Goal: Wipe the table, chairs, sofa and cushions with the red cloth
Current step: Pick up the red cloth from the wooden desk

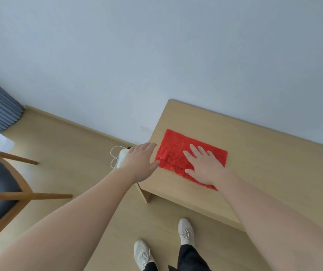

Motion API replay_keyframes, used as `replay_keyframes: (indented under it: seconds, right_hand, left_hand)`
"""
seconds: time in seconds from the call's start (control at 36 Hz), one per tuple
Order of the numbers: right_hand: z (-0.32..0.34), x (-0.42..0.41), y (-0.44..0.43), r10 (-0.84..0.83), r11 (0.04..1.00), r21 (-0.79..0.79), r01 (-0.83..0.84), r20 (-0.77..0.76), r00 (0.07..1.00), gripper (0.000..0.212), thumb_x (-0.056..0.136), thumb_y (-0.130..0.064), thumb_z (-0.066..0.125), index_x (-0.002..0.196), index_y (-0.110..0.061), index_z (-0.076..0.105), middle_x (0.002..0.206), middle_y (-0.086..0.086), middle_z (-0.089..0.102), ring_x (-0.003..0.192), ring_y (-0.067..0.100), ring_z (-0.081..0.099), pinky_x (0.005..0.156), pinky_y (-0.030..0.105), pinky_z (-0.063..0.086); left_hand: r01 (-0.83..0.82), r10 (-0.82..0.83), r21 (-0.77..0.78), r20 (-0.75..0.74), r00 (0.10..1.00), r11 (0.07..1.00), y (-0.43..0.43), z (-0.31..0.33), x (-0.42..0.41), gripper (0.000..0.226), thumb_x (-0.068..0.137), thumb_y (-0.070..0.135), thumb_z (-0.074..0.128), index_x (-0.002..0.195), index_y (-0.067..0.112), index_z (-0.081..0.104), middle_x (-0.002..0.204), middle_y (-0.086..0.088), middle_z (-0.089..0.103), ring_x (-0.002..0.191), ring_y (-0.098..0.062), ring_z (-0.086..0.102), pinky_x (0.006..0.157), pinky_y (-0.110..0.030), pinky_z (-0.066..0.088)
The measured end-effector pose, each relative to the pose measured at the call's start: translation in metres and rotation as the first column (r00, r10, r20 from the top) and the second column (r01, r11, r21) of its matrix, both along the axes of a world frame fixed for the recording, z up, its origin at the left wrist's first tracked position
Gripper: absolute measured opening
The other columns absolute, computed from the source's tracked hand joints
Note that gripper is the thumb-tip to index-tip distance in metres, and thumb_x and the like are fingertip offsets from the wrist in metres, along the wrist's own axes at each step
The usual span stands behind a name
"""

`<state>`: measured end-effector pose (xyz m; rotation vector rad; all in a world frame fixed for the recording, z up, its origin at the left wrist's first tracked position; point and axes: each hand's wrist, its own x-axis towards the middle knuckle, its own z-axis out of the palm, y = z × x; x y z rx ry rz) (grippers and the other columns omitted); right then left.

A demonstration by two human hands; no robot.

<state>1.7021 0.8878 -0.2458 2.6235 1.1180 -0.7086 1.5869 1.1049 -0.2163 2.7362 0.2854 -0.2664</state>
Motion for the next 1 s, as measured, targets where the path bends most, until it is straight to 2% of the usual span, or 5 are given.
replay_keyframes:
  seconds: [0.25,0.5,0.67,0.86,1.0]
  right_hand:
    - [-0.051,0.022,0.012,0.061,0.997,0.05,-0.061,0.0,0.998,0.072,0.095,-0.063,0.023,0.153,-0.03,-0.006,0.159,0.009,-0.019,0.146,0.037,-0.015,0.117,0.058,0.0]
    - [-0.061,0.033,0.012,-0.048,0.954,0.295,0.056,-0.033,0.998,0.05,0.1,-0.007,0.034,0.147,-0.023,0.034,0.159,0.001,0.022,0.147,0.026,0.017,0.118,0.045,0.012]
    - [-0.034,0.051,0.015,-0.019,0.894,0.447,0.037,-0.044,0.999,0.047,0.093,0.001,0.042,0.137,-0.011,0.051,0.136,0.008,0.055,0.12,0.028,0.054,0.101,0.035,0.041]
    - [0.031,0.056,0.043,0.158,0.776,0.625,-0.088,-0.057,0.986,0.038,0.082,0.01,0.052,0.115,0.0,0.066,0.104,0.017,0.064,0.096,0.033,0.06,0.083,0.036,0.048]
    - [0.084,0.048,0.077,0.218,0.712,0.699,-0.067,-0.129,0.967,0.039,0.08,0.005,0.051,0.112,-0.011,0.066,0.101,0.0,0.062,0.089,0.013,0.053,0.079,0.021,0.038]
  left_hand:
    - [-0.031,0.027,-0.035,-0.098,0.995,0.999,0.002,-0.015,0.024,0.062,0.096,0.043,0.044,0.149,0.021,0.02,0.155,-0.001,0.024,0.144,-0.018,0.016,0.116,-0.036,0.014]
    - [-0.061,0.053,-0.074,-0.116,0.992,0.995,-0.002,-0.027,0.033,0.061,0.096,0.039,0.046,0.149,0.021,0.021,0.154,0.002,0.026,0.142,-0.018,0.021,0.114,-0.033,0.014]
    - [-0.087,0.076,-0.107,-0.104,0.992,0.99,0.0,-0.014,0.036,0.061,0.095,0.037,0.047,0.148,0.022,0.021,0.153,0.004,0.027,0.141,-0.016,0.023,0.115,-0.034,0.018]
    - [-0.081,0.08,-0.127,-0.013,0.997,0.989,0.005,0.021,0.038,0.063,0.093,0.042,0.051,0.148,0.025,0.024,0.15,0.008,0.032,0.135,-0.016,0.032,0.111,-0.035,0.026]
    - [-0.086,0.095,-0.174,0.041,0.995,0.981,0.018,0.054,0.031,0.069,0.088,0.046,0.059,0.146,0.028,0.027,0.147,0.013,0.035,0.132,-0.012,0.034,0.108,-0.031,0.029]
